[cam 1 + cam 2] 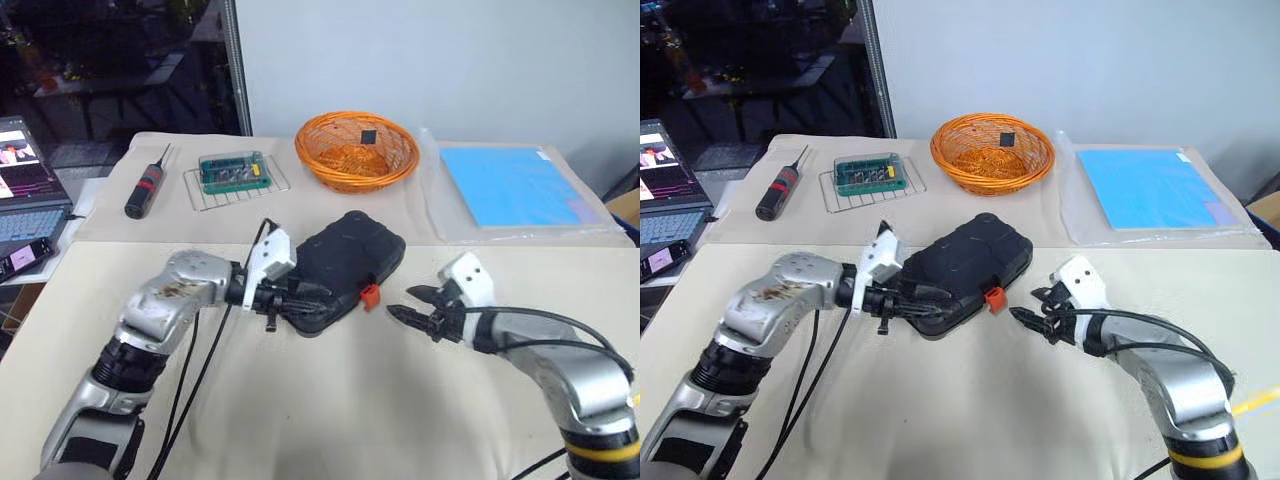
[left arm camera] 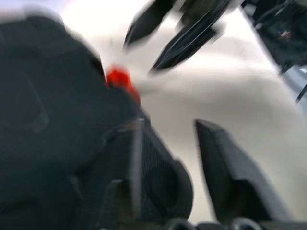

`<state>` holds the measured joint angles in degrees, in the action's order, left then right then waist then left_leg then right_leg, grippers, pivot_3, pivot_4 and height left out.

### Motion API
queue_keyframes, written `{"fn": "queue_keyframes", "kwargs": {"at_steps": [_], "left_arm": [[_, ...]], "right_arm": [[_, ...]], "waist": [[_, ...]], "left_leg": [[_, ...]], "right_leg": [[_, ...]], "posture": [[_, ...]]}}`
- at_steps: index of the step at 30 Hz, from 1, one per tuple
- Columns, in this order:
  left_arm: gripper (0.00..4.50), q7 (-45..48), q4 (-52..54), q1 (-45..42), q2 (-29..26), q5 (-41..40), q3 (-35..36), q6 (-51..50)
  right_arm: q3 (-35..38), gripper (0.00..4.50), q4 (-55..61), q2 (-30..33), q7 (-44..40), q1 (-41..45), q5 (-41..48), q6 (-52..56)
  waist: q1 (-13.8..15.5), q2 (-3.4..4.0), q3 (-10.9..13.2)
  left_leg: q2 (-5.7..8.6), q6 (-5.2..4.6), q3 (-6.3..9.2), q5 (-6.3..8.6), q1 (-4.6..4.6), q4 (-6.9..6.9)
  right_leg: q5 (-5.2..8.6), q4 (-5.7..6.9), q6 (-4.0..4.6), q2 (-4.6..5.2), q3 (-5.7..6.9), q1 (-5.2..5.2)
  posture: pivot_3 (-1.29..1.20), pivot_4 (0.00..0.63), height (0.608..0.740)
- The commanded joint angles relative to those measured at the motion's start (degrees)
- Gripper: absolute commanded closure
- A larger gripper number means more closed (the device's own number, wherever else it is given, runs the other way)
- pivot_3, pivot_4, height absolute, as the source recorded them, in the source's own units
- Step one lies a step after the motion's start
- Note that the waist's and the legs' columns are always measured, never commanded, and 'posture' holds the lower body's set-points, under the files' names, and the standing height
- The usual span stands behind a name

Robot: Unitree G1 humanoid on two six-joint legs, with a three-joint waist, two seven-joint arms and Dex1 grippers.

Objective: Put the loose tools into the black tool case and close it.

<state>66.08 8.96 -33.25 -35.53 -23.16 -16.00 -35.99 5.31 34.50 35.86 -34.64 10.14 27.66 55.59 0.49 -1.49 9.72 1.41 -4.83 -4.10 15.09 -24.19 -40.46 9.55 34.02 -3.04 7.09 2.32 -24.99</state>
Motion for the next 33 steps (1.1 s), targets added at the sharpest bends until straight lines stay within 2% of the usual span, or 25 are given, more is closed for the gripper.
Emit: {"fn": "queue_keyframes", "kwargs": {"at_steps": [1,2,5,8,11,13,17,18,19,23,25,33], "left_arm": [[1.07,2.34,-2.61,1.64,-1.99,4.37,-3.96,3.3],[0.75,2.49,-3.06,1.63,-1.92,4.57,-3.98,3.85],[0.75,2.88,-4.1,0.81,-1.49,4.56,-3.38,4.32],[0.75,3.19,-4.94,0.3,-1.54,5.0,-3.27,4.96],[0.75,3.3,-5.36,0.18,-1.61,5.19,-2.99,5.38],[0.75,3.31,-5.41,0.31,-1.8,5.44,-2.9,5.64],[0.75,3.2,-4.83,0.86,-2.19,5.5,-2.57,5.66],[0.72,3.17,-4.75,0.96,-2.26,5.54,-2.51,5.71],[0.72,3.14,-4.71,1.02,-2.32,5.58,-2.45,5.73],[0.72,2.92,-4.57,1.53,-2.65,5.86,-2.2,5.96],[0.72,2.84,-4.52,1.84,-2.73,6.04,-2.16,6.18],[0.72,2.48,-4.58,2.48,-2.59,6.75,-2.44,6.98]], "right_arm": [[-2.0,0.64,2.04,-2.35,2.17,0.03,0.92,-0.01],[-2.82,0.64,1.37,-3.38,3.01,0.6,0.7,-0.1],[-4.74,0.64,-0.97,-5.29,4.84,1.9,-0.36,-0.57],[-6.22,0.64,-3.13,-6.52,6.22,2.57,-1.47,-1.41],[-8.04,0.64,-5.64,-7.76,7.21,3.29,-3.15,-3.05],[-9.19,0.64,-7.79,-8.75,7.49,3.94,-4.32,-4.64],[-10.54,0.64,-11.35,-10.21,7.6,5.42,-6.19,-7.57],[-10.73,1.13,-11.82,-10.44,7.58,5.65,-6.39,-7.96],[-10.9,1.25,-12.2,-10.59,7.54,5.83,-6.57,-8.32],[-11.42,2.75,-12.73,-10.39,6.84,6.27,-7.31,-9.52],[-11.39,3.24,-12.61,-9.92,6.68,6.5,-7.75,-10.16],[-11.15,3.33,-9.26,-9.55,6.76,8.67,-8.38,-10.35]], "waist": [[0.08,0.01,-0.03],[0.06,0.11,-0.09],[0.05,0.23,-0.16],[0.09,0.27,-0.19],[0.11,0.28,-0.21],[0.1,0.29,-0.21],[0.06,0.29,-0.21],[0.02,0.29,-0.21],[0.02,0.29,-0.21],[0.01,0.29,-0.21],[0.0,0.29,-0.22],[0.01,0.3,-0.21]], "left_leg": [[-0.01,-0.04,0.01,0.02,0.2,-0.02],[-0.05,-0.01,0.01,0.01,0.39,-0.01],[-0.33,0.06,0.02,0.01,1.04,0.0],[-0.35,0.5,0.02,0.2,1.14,0.0],[-0.29,0.1,0.0,-0.03,1.08,0.0],[-0.27,0.08,0.01,-0.01,1.05,0.01],[-0.23,0.08,0.01,-0.01,1.0,0.06],[-0.23,0.08,0.01,-0.01,1.0,0.06],[-0.23,0.08,0.01,-0.01,1.0,0.06],[-0.25,0.08,0.02,-0.01,1.01,0.07],[-0.25,0.08,0.02,-0.01,1.01,0.08],[-0.26,0.08,0.02,-0.01,1.0,0.08]], "right_leg": [[0.04,0.02,0.08,0.01,-0.02,0.09],[0.12,0.03,0.2,0.01,-0.03,0.21],[0.62,0.06,0.41,-0.03,0.03,0.73],[0.59,0.11,0.43,-0.02,0.01,0.72],[0.37,0.14,0.76,0.0,-0.01,0.71],[0.18,0.14,0.46,0.0,-0.01,0.69],[0.18,0.12,0.45,-0.01,0.0,0.65],[0.18,0.11,0.45,-0.01,0.0,0.65],[0.18,0.1,0.45,-0.01,0.0,0.65],[0.19,0.1,0.45,-0.01,0.01,0.65],[0.19,0.1,0.45,-0.01,0.0,0.65],[0.19,0.09,0.45,0.0,0.0,0.63]], "posture": [[0.0,0.15,0.74],[0.0,0.15,0.74],[0.0,0.15,0.74],[0.0,0.15,0.74],[0.0,0.15,0.74],[0.0,0.15,0.74],[0.0,0.15,0.74],[0.0,0.15,0.74],[0.0,0.15,0.74],[0.0,0.15,0.74],[0.0,0.15,0.74],[0.0,0.15,0.74]]}}
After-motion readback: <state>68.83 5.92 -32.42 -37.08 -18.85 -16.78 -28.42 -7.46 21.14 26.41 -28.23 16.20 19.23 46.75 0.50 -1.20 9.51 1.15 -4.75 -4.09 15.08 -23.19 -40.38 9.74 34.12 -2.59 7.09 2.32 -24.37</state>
